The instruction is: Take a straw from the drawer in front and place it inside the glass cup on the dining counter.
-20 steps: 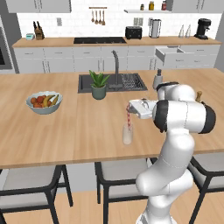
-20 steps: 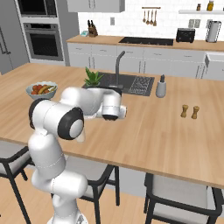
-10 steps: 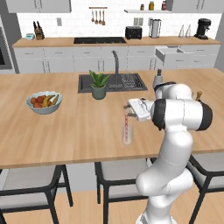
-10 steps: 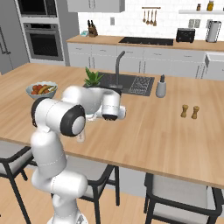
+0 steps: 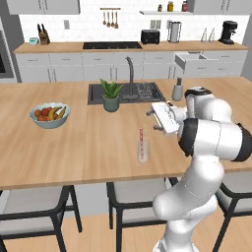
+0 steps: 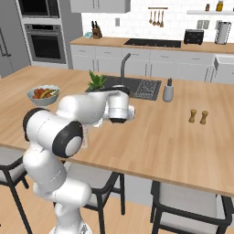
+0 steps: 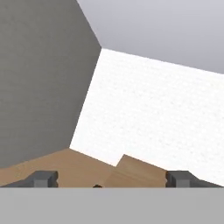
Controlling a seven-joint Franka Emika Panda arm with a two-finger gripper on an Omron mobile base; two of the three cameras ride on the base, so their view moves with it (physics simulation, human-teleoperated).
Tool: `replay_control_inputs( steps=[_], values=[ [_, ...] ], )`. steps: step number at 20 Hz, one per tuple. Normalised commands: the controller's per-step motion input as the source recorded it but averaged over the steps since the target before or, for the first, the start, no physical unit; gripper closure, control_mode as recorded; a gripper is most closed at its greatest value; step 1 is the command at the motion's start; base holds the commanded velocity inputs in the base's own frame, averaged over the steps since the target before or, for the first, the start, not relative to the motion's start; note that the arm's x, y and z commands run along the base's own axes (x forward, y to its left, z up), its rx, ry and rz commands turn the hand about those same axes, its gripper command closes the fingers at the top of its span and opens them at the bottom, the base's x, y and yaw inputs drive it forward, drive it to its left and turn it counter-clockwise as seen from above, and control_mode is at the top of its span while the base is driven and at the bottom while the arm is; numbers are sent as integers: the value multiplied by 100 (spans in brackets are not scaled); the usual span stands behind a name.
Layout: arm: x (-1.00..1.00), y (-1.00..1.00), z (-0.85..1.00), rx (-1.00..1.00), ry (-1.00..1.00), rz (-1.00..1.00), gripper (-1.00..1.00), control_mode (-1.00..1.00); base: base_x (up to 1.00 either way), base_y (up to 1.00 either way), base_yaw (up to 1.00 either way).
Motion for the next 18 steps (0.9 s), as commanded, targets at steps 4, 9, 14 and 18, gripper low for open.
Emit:
replay_control_inputs(
  steps=[4, 9, 14, 18],
  values=[
    [-70, 6, 100, -16, -27, 0, -100, -100, 0, 0, 0],
    [-68, 42, 83, -43, -26, 0, -100, -100, 0, 0, 0],
    [-64, 73, 16, -69, -26, 0, -100, -100, 0, 0, 0],
    [-47, 66, -9, -79, -23, 0, -100, -100, 0, 0, 0]
  ],
)
